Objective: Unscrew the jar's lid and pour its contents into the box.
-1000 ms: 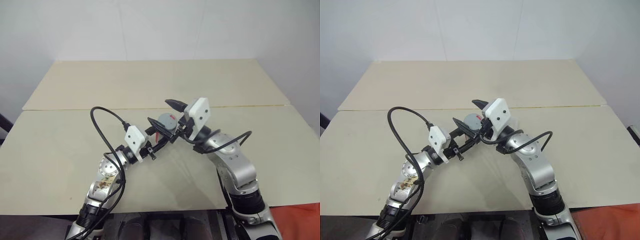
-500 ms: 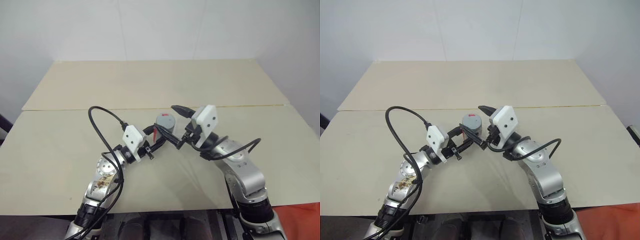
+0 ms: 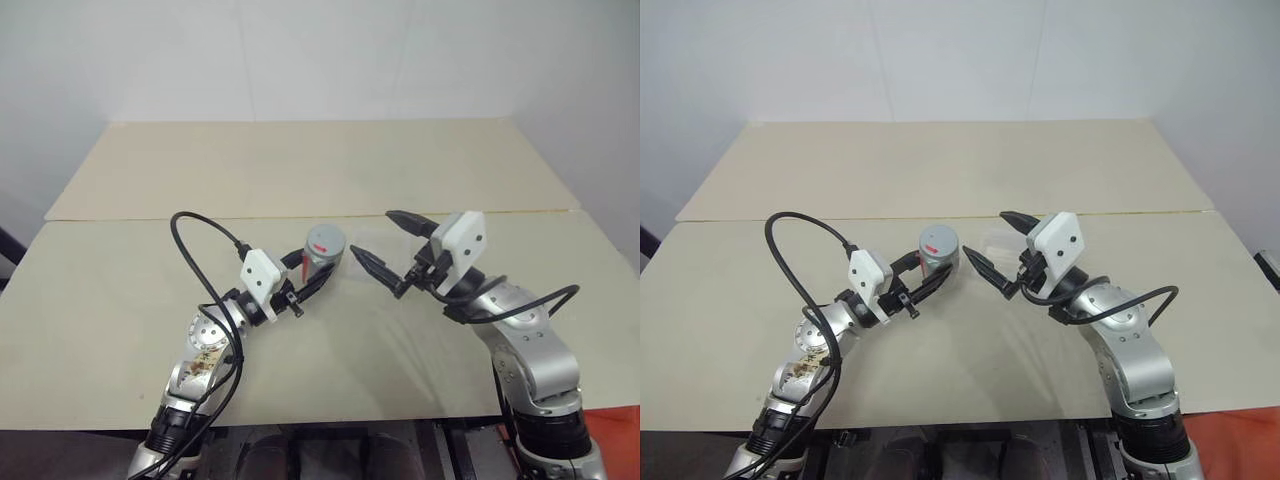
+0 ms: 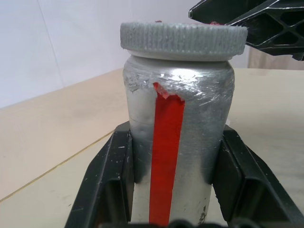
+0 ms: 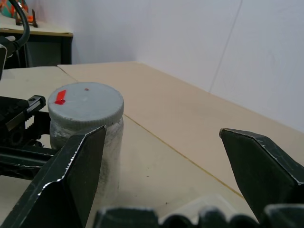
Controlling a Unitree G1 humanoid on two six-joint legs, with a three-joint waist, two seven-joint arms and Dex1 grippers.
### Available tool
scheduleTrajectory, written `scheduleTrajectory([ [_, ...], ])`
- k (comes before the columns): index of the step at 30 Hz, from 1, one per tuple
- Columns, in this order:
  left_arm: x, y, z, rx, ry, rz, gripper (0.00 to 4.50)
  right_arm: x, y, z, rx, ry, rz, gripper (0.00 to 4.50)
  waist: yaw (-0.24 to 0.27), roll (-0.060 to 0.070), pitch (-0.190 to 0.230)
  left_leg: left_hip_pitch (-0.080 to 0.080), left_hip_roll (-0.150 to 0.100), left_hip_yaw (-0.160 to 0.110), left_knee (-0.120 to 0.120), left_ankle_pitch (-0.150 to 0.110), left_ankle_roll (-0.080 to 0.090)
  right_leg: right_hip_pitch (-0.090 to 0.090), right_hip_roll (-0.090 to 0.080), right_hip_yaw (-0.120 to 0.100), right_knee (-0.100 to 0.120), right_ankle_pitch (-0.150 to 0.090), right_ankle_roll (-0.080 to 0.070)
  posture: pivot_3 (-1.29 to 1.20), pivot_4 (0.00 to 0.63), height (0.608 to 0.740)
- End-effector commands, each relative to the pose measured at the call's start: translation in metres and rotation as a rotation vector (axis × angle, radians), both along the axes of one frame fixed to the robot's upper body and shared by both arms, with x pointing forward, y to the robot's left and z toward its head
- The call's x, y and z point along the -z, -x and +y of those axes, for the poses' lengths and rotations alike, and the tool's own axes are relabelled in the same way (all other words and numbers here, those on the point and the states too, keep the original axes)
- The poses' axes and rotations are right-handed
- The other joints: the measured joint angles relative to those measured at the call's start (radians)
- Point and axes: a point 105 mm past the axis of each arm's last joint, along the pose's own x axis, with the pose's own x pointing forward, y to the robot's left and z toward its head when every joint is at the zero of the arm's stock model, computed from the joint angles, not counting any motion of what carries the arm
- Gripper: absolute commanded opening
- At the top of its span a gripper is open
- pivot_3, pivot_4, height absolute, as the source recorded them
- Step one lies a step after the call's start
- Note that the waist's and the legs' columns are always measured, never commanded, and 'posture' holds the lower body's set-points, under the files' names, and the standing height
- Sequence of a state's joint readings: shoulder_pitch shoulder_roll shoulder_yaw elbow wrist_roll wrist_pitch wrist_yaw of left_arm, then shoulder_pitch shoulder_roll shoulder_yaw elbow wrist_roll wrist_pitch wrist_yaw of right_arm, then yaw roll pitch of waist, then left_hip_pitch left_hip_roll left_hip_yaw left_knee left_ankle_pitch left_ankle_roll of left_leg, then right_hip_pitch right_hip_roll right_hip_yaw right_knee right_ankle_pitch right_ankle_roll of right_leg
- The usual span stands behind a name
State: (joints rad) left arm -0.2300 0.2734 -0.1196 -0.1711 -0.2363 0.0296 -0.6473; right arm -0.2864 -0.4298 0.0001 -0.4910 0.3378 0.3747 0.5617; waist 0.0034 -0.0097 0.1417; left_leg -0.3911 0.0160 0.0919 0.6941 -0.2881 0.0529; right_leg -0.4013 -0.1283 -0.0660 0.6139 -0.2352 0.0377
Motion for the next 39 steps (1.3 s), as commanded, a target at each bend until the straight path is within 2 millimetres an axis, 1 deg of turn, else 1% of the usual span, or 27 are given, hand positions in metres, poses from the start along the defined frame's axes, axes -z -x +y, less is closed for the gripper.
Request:
scheduleTrajectory([
  [1,-0.011,0.002,-0.002,0.016,0.017,-0.042,1.86,-0.013,0.006,-0.005,-0.007,-0.008,-0.052,4.46,0.001,0.0,0.0,0.0,0.0,0.0,0.0,0.0,0.0,0.0,0.0,0.0,0.0,0.0,0.0,0.0,0.15,0.74],
  [7,-0.009,0.002,-0.002,0.013,0.016,-0.039,1.86,-0.017,0.019,-0.001,-0.1,0.002,-0.016,4.46,0.007,0.0,0.0,0.0,0.0,0.0,0.0,0.0,0.0,0.0,0.0,0.0,0.0,0.0,0.0,0.0,0.15,0.74],
  [10,-0.008,0.003,-0.003,0.014,0.018,-0.039,1.86,-0.02,0.032,0.006,-0.204,-0.022,0.026,4.46,0.008,0.0,0.0,0.0,0.0,0.0,0.0,0.0,0.0,0.0,0.0,0.0,0.0,0.0,0.0,0.0,0.15,0.74],
  [12,-0.009,0.004,-0.004,0.018,0.02,-0.042,1.86,-0.021,0.035,0.011,-0.231,-0.019,0.028,4.46,0.008,0.0,0.0,0.0,0.0,0.0,0.0,0.0,0.001,0.0,0.0,0.0,0.0,0.0,0.0,0.0,0.15,0.74],
  [18,-0.012,0.005,-0.008,0.035,0.024,-0.05,1.86,-0.017,0.023,0.033,-0.246,-0.034,0.045,4.46,0.004,0.0,0.0,0.001,0.0,0.0,0.0,0.0,0.001,0.0,0.0,0.001,0.0,0.0,0.0,0.0,0.15,0.74],
  [23,-0.011,0.006,-0.009,0.037,0.018,-0.053,1.86,-0.013,0.013,0.046,-0.243,-0.015,0.03,4.46,0.008,0.0,0.0,0.0,0.0,0.0,0.0,0.0,0.001,0.0,0.0,0.0,0.0,0.0,0.0,0.0,0.15,0.74],
  [30,-0.011,0.007,-0.008,0.033,0.018,-0.052,1.86,-0.012,0.005,0.05,-0.225,-0.029,0.025,4.46,0.007,0.0,0.0,0.0,0.0,0.0,0.0,0.0,0.001,0.0,0.0,0.0,0.001,0.0,0.0,0.0,0.15,0.74],
  [39,-0.01,0.006,-0.009,0.033,0.018,-0.051,1.86,-0.012,0.007,0.051,-0.243,-0.049,0.032,4.46,0.007,0.0,0.0,0.0,0.0,0.0,0.0,0.0,0.001,0.0,0.0,0.0,0.001,0.0,0.0,0.0,0.15,0.74],
])
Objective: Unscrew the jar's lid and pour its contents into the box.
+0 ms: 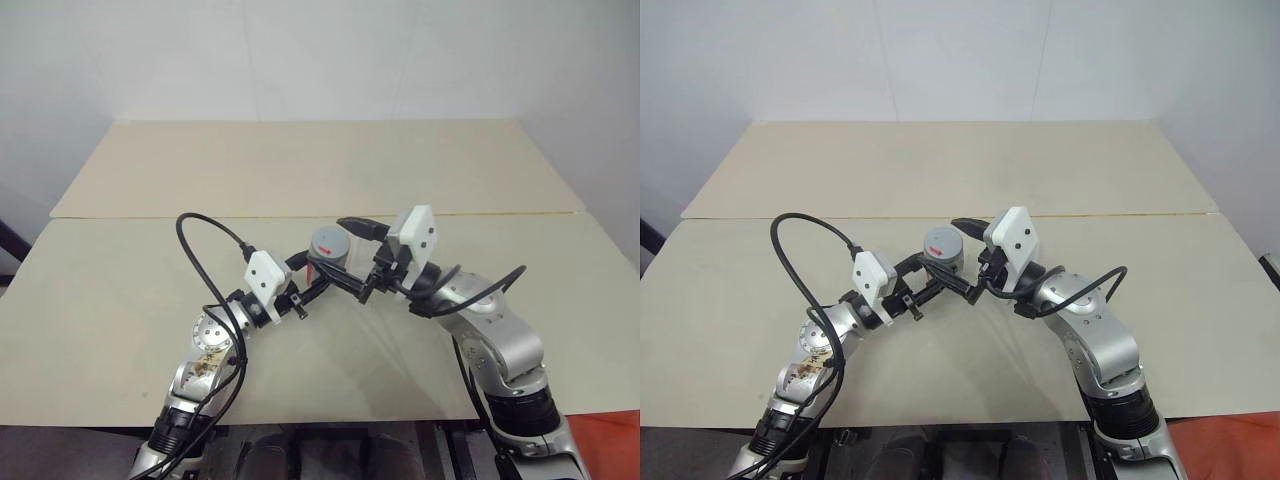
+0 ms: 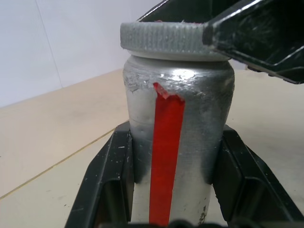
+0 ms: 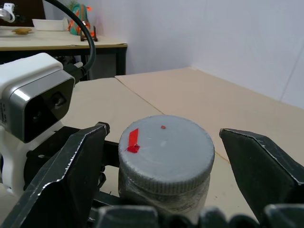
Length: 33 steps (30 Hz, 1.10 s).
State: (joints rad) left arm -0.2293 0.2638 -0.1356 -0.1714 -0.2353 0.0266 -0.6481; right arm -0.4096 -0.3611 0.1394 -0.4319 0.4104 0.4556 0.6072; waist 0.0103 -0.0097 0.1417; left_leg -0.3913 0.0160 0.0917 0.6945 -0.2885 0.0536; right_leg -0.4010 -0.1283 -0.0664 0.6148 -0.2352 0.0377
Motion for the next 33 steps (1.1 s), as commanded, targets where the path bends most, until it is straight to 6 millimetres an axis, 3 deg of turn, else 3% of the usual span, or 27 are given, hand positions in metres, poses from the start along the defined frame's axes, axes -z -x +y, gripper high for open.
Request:
scheduleTrajectory([
  [1,-0.011,0.004,-0.004,0.015,0.015,-0.053,1.86,-0.014,0.005,-0.001,-0.01,-0.03,-0.059,4.46,0.0,0.0,0.0,0.0,0.0,0.0,0.0,0.0,0.0,0.0,0.0,0.0,0.0,0.0,0.0,0.0,0.15,0.74],
  [2,-0.012,0.004,-0.004,0.016,0.015,-0.054,1.86,-0.014,0.005,0.0,-0.011,-0.033,-0.057,4.46,0.0,0.0,0.0,0.0,0.0,0.0,0.0,0.0,0.0,0.0,0.0,0.0,0.0,0.0,0.0,0.0,0.15,0.74],
  [5,-0.012,0.004,-0.004,0.016,0.016,-0.054,1.86,-0.014,0.004,0.0,-0.008,-0.038,-0.054,3.88,0.0,0.0,0.0,0.0,0.0,0.0,0.0,0.0,0.0,0.0,0.0,0.0,0.0,0.0,0.0,0.0,0.15,0.74],
  [8,-0.011,0.003,-0.004,0.016,0.016,-0.052,1.86,-0.014,0.003,0.0,0.001,-0.035,-0.056,2.92,0.0,0.0,0.0,0.0,0.0,0.0,0.0,0.0,0.0,0.0,0.0,0.0,0.0,0.0,0.0,0.0,0.15,0.74],
  [19,-0.01,0.003,-0.003,0.017,0.01,-0.049,1.86,-0.014,0.002,0.0,0.016,-0.041,-0.055,2.92,0.0,0.0,0.0,0.0,0.0,0.0,0.0,0.0,0.0,0.0,0.0,0.0,0.0,0.0,0.0,0.0,0.15,0.74],
  [33,-0.005,0.003,-0.002,0.012,-0.008,-0.05,1.86,-0.048,0.004,-0.014,-0.024,-0.303,0.02,2.92,-0.001,0.0,0.0,0.0,0.0,0.0,0.0,0.0,0.0,0.0,0.0,0.0,0.002,0.0,0.0,0.0,0.15,0.74],
])
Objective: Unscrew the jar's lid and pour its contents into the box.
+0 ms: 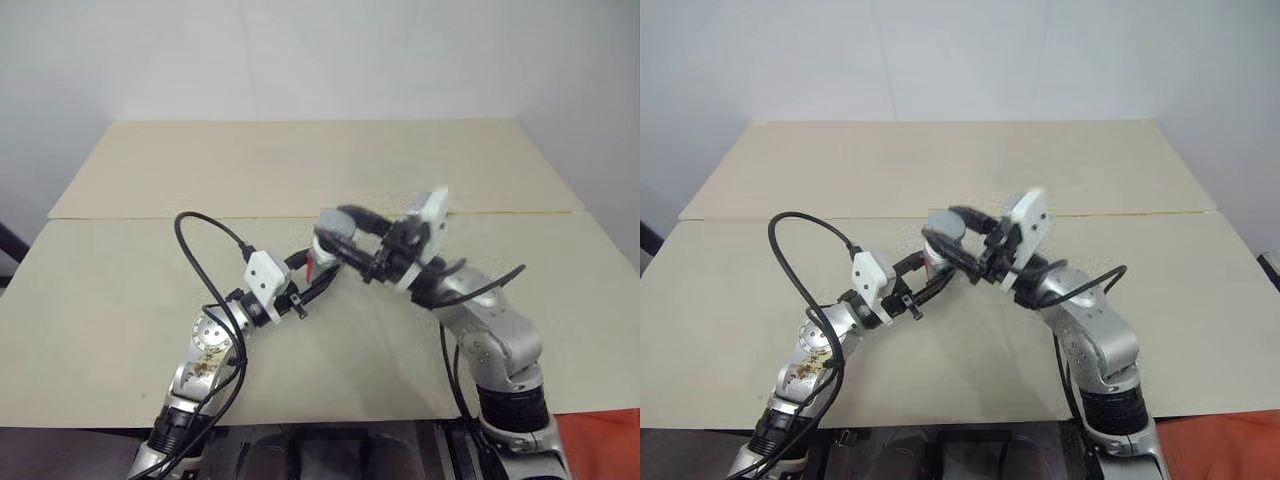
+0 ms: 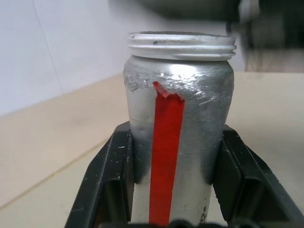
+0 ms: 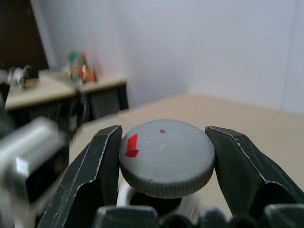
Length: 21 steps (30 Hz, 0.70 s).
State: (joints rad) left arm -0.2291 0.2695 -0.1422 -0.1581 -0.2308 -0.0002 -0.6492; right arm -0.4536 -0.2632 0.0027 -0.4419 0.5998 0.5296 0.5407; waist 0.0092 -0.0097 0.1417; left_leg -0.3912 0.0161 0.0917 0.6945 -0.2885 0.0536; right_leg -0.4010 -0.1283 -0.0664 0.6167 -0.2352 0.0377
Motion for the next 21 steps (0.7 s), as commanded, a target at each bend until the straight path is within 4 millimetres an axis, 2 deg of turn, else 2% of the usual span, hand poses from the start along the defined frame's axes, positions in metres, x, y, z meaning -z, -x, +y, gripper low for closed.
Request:
scheduleTrajectory([
  [1,-0.006,0.003,-0.002,0.01,0.0,-0.036,1.86,-0.015,0.007,-0.005,-0.013,-0.051,-0.035,2.92,0.0,0.0,0.0,0.0,0.0,0.0,0.0,0.0,0.0,0.0,0.0,0.0,0.0,0.0,0.0,0.0,0.15,0.74],
  [4,-0.006,0.002,-0.002,0.01,-0.001,-0.035,1.86,-0.016,0.007,-0.007,0.003,-0.047,-0.039,2.92,0.0,0.0,0.0,0.0,0.0,0.0,0.0,0.0,0.0,0.0,0.0,0.0,0.0,0.0,0.0,0.0,0.15,0.74],
  [6,-0.007,0.002,-0.001,0.006,0.002,-0.036,1.86,-0.013,0.006,-0.02,0.058,-0.037,-0.032,2.92,0.002,0.0,0.0,0.0,0.0,0.0,0.0,0.0,0.0,0.0,0.0,0.0,0.0,0.0,0.0,0.0,0.15,0.74],
  [8,-0.008,0.001,0.0,-0.004,0.006,-0.038,1.86,-0.005,0.002,-0.041,0.162,0.003,-0.009,2.92,0.006,0.0,0.0,0.0,0.0,0.0,0.0,0.0,0.0,0.0,0.0,0.0,0.0,0.0,0.0,0.0,0.15,0.74],
  [12,-0.009,-0.003,0.006,-0.032,0.005,-0.041,1.86,0.028,-0.002,-0.094,0.416,0.153,0.092,2.92,0.009,0.0,0.0,0.0,0.0,-0.001,0.0,0.0,0.001,0.002,0.0,-0.001,-0.002,0.0,0.0,0.0,0.15,0.74],
  [15,-0.01,-0.008,0.01,-0.058,0.001,-0.046,1.86,0.052,0.005,-0.133,0.585,0.255,0.165,2.92,0.006,0.0,0.0,0.0,0.0,0.0,-0.001,0.0,0.001,0.002,0.0,-0.001,-0.003,0.0,0.0,0.0,0.15,0.74],
  [17,-0.01,-0.011,0.012,-0.071,-0.006,-0.048,1.86,0.066,0.012,-0.145,0.615,0.34,0.223,2.92,0.004,0.0,0.0,0.0,0.0,0.0,0.0,0.0,0.001,0.002,0.0,-0.001,-0.004,0.0,0.0,0.0,0.15,0.74],
  [19,-0.009,-0.016,0.013,-0.088,-0.018,-0.053,1.86,0.093,0.018,-0.16,0.679,0.485,0.316,2.92,0.001,0.0,0.0,0.001,0.0,0.001,0.0,0.0,0.001,0.002,0.0,0.001,-0.004,0.0,0.0,0.0,0.15,0.74],
  [21,-0.01,-0.019,0.013,-0.093,-0.022,-0.057,1.86,0.115,0.025,-0.17,0.717,0.553,0.426,2.92,0.001,0.0,0.0,0.003,0.0,0.0,0.0,-0.001,0.002,0.004,0.0,0.001,-0.004,0.0,0.0,0.0,0.15,0.74],
])
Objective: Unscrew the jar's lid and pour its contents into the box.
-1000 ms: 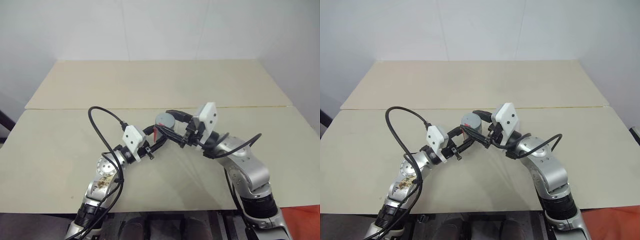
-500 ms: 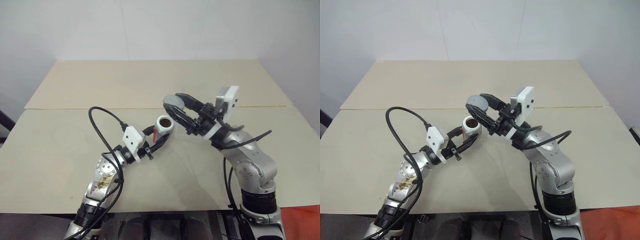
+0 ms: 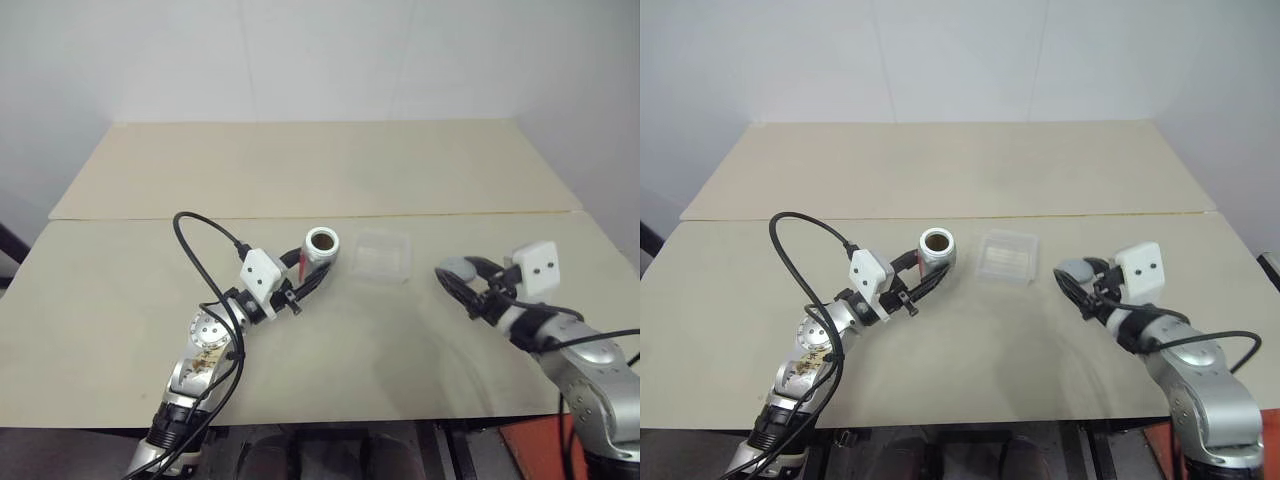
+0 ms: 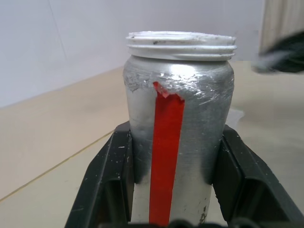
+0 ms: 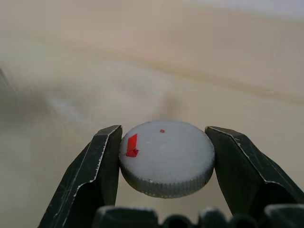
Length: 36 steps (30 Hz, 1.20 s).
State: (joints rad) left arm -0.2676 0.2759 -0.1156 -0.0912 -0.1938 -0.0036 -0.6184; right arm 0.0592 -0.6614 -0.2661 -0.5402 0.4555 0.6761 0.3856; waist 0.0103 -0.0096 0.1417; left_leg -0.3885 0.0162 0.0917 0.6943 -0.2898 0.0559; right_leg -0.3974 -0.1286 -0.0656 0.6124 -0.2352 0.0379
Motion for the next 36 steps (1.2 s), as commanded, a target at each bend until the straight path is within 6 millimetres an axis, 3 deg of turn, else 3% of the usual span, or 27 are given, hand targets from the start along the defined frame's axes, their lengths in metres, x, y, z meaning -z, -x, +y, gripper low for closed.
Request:
scheduleTrajectory([
  [1,-0.014,-0.004,0.002,-0.014,0.007,-0.065,1.86,0.021,0.01,-0.011,0.071,0.085,0.114,2.92,0.0,0.0,0.0,0.001,0.0,0.0,0.0,-0.001,0.001,0.001,0.0,0.0,0.0,0.0,0.0,0.0,0.15,0.74],
  [3,-0.015,-0.006,0.002,-0.012,0.006,-0.068,1.86,0.036,0.016,-0.012,0.104,0.063,0.203,2.92,0.0,0.0,0.0,0.002,0.0,0.0,0.0,-0.001,0.002,0.002,0.0,0.0,0.0,0.0,0.0,0.0,0.15,0.74],
  [8,-0.014,-0.007,0.003,-0.011,-0.001,-0.07,1.86,0.046,0.022,-0.011,0.114,0.024,0.297,2.92,0.001,0.0,0.0,0.002,0.0,-0.001,0.0,-0.001,0.002,0.003,0.0,0.0,-0.001,0.0,0.0,0.0,0.15,0.74],
  [9,-0.013,-0.007,0.003,-0.012,-0.003,-0.07,1.86,0.046,0.022,-0.012,0.125,0.023,0.306,3.47,0.002,0.0,0.0,0.002,0.0,-0.001,0.0,-0.001,0.002,0.003,0.0,0.0,-0.001,0.0,0.0,0.0,0.15,0.74],
  [12,-0.012,-0.008,0.004,-0.015,-0.014,-0.069,1.86,0.046,0.022,-0.013,0.129,0.031,0.312,4.32,0.003,0.0,0.0,0.002,0.0,-0.001,0.0,-0.001,0.002,0.003,-0.001,0.0,-0.001,0.0,0.0,0.0,0.15,0.74],
  [15,-0.007,-0.01,0.005,-0.037,-0.046,-0.066,1.86,0.032,0.016,-0.012,0.132,0.041,0.249,4.48,0.002,0.0,0.0,0.002,0.0,-0.001,0.0,-0.001,0.002,0.003,-0.001,0.0,-0.001,0.0,0.0,0.0,0.15,0.74],
  [21,-0.002,-0.022,0.0,-0.07,-0.109,-0.068,1.86,-0.029,-0.005,0.006,0.124,0.009,-0.005,4.48,0.001,0.0,0.0,0.002,0.0,-0.001,0.0,-0.001,0.002,0.002,-0.001,0.0,0.0,0.0,0.0,0.0,0.15,0.74],
  [25,-0.004,-0.032,-0.01,-0.049,-0.16,-0.072,1.86,-0.04,-0.003,0.02,0.058,0.029,-0.037,4.48,0.015,0.0,0.0,0.0,-0.001,-0.003,0.0,-0.001,0.001,0.003,0.0,-0.003,-0.001,0.0,0.0,0.0,0.15,0.74],
  [28,-0.011,-0.051,-0.024,-0.054,-0.205,-0.079,1.86,-0.042,-0.001,0.027,0.031,0.03,-0.046,4.48,0.019,0.0,0.0,-0.002,-0.002,-0.003,0.001,-0.001,0.001,0.003,0.0,-0.003,-0.001,0.001,0.002,0.0,0.15,0.74],
  [31,-0.029,-0.069,-0.048,-0.039,-0.327,-0.222,1.86,-0.042,-0.001,0.031,0.024,0.025,-0.057,4.48,0.027,0.0,0.0,-0.003,-0.004,-0.003,0.002,-0.001,0.002,0.003,0.0,-0.004,-0.001,0.001,0.003,0.0,0.15,0.74],
  [36,-0.041,-0.083,-0.082,0.025,-0.719,-0.682,1.86,-0.04,0.002,0.031,0.039,0.018,-0.063,4.48,0.026,-0.001,0.0,-0.003,-0.005,-0.003,0.0,-0.001,0.002,0.003,0.0,-0.004,-0.003,0.001,0.003,0.0,0.15,0.74],
])
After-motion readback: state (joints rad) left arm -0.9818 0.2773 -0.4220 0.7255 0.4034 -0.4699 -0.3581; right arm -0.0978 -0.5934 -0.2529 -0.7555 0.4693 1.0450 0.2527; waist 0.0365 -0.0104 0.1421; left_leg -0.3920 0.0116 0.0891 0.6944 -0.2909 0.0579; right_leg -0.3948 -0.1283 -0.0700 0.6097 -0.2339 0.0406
